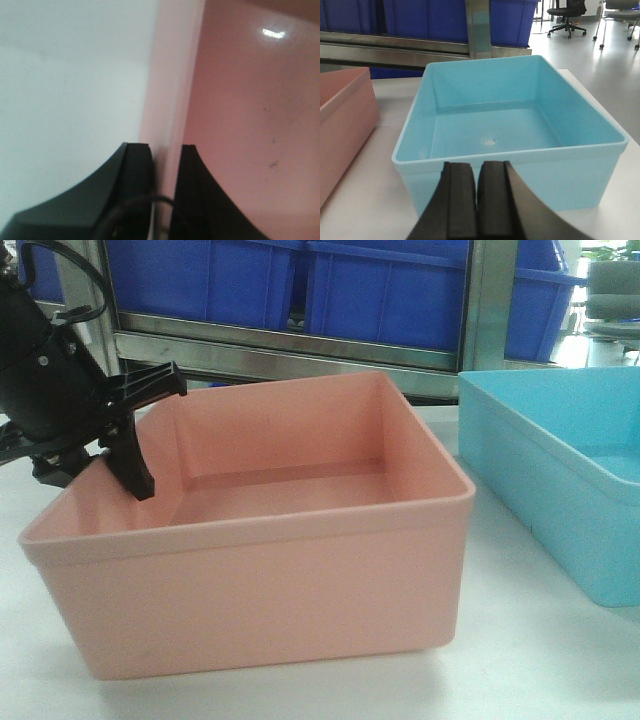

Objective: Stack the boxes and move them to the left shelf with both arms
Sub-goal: 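Set the pink bin down on the table and open the left gripper, then move the right gripper to the light-blue bin rim and grasp it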

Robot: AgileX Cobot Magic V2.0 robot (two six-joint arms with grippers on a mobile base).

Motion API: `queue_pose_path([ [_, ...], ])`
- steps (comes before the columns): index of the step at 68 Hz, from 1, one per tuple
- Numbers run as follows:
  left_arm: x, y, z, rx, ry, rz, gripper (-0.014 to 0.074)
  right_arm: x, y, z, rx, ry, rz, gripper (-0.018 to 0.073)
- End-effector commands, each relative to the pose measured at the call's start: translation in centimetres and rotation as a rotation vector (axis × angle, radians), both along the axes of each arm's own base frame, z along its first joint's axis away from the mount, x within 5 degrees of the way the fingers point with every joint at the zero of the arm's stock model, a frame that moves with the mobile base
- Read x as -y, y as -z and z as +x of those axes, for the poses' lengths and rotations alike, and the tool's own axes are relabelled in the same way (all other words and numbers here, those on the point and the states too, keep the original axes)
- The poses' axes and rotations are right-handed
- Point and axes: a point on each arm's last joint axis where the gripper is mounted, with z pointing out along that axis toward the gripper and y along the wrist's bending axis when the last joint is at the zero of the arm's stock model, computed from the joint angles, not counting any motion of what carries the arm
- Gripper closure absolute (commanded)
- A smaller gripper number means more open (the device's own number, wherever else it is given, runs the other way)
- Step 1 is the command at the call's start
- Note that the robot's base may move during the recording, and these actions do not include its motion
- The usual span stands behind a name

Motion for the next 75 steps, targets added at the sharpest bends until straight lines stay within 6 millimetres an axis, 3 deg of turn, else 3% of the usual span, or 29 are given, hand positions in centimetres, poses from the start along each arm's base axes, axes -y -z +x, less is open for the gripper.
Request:
queue_pose_path([
  [1,0.3,-2.5,0.4,0.084,-0.032,-0.058,0.0491,0.0,-1.6,-0.3,0.131,0.003,-0.005,0.0503],
  [15,0.2,-2.9,0.1,0.076,-0.004,-0.036,0.0129,0.0,-1.6,-0.3,0.131,0.003,-0.005,0.0503],
  [20,0.2,-3.7,-0.1,0.087,0.007,-0.036,0.0086,0.0,-1.6,-0.3,0.131,0.003,-0.005,0.0503],
  [25,-0.1,-4.9,-0.7,0.126,0.041,-0.02,0.0086,0.0,-1.6,-0.3,0.131,0.003,-0.005,0.0503],
  [34,-1.0,-9.0,-2.8,0.257,0.139,0.034,0.0087,0.0,-1.6,-0.3,0.131,0.003,-0.005,0.0503],
  [39,-1.9,-12.1,-4.9,0.364,0.176,0.062,0.0101,0.0,-1.6,-0.3,0.131,0.003,-0.005,0.0503],
  [48,-3.9,-15.4,-8.8,0.524,0.197,0.135,0.0171,0.0,-1.6,-0.3,0.132,0.003,-0.005,0.0503],
  [60,-6.9,-16.3,-15.1,0.684,0.203,0.222,0.0296,0.0,-1.6,-0.3,0.132,0.003,-0.005,0.0503],
  [68,-8.4,-15.6,-18.8,0.777,0.193,0.245,0.038,0.0,-1.9,-0.3,0.161,0.005,-0.003,0.0503],
  [75,-9.4,-14.7,-20.9,0.835,0.191,0.279,0.0456,0.1,-2.7,-0.5,0.179,0.004,0.008,0.0503],
])
